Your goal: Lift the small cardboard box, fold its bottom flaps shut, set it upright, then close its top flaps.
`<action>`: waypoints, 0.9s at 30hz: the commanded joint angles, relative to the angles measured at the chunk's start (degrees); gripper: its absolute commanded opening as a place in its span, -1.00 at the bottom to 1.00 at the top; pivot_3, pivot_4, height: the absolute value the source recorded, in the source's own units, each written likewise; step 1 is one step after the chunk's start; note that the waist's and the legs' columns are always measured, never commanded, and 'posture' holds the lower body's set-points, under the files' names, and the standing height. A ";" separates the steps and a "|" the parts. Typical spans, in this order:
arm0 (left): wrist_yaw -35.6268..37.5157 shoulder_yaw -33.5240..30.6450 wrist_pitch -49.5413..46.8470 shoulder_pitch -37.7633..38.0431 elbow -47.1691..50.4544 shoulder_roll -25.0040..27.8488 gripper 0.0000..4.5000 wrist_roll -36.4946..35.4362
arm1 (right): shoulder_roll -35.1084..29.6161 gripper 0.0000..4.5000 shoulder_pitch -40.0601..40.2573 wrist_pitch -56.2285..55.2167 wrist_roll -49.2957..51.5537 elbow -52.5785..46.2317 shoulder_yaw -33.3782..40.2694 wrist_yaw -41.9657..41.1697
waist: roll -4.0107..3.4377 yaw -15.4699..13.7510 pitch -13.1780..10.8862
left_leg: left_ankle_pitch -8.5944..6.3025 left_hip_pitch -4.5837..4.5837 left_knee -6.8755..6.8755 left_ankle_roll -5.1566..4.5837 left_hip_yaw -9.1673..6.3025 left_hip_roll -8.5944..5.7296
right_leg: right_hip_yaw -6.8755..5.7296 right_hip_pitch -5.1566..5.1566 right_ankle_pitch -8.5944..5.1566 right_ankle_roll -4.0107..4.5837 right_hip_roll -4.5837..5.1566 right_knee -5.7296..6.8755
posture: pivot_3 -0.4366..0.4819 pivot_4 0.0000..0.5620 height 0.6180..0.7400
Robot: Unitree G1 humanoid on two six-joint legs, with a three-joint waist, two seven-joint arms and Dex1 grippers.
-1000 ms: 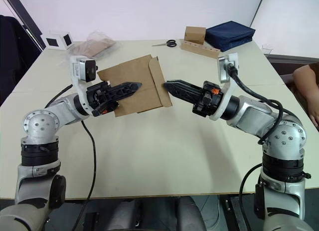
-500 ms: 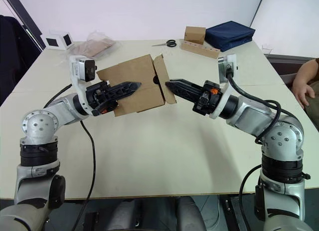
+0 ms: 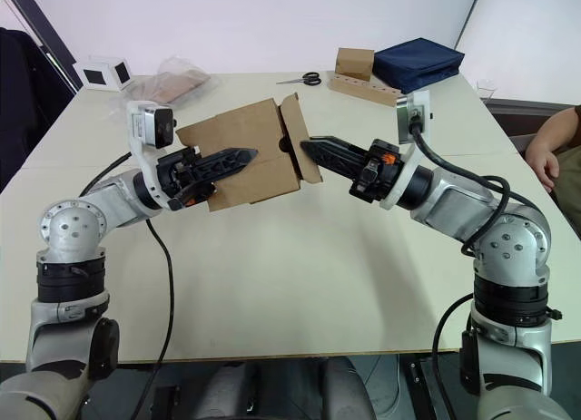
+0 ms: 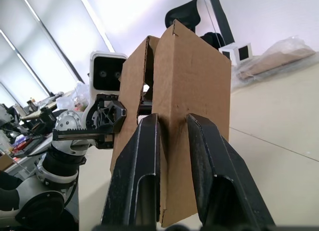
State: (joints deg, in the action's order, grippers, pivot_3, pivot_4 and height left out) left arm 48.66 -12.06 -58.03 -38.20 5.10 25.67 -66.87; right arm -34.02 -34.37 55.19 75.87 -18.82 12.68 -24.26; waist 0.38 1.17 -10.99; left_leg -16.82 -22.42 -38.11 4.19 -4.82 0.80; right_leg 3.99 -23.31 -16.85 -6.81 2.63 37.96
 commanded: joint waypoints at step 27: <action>-2.63 0.14 2.27 -0.45 2.62 -3.23 -1.00 -0.84 | 5.73 -0.63 -1.68 -0.76 9.15 -7.16 -3.92 10.15 | 0.00 0.02 0.00 | 0.00 -0.01 0.01 0.00 -0.01 0.00 | 0.00 -0.01 0.00 0.00 0.00 0.00 | -0.05 -0.47 1.00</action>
State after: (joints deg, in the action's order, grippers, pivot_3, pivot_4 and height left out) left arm 46.29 -12.22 -55.98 -37.91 5.87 22.76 -66.93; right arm -29.11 -34.52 54.16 81.70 -22.26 10.77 -13.72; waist 0.37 1.19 -10.99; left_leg -16.82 -22.43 -38.10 4.19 -4.82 0.80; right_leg 3.99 -23.32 -16.85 -6.81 2.63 37.96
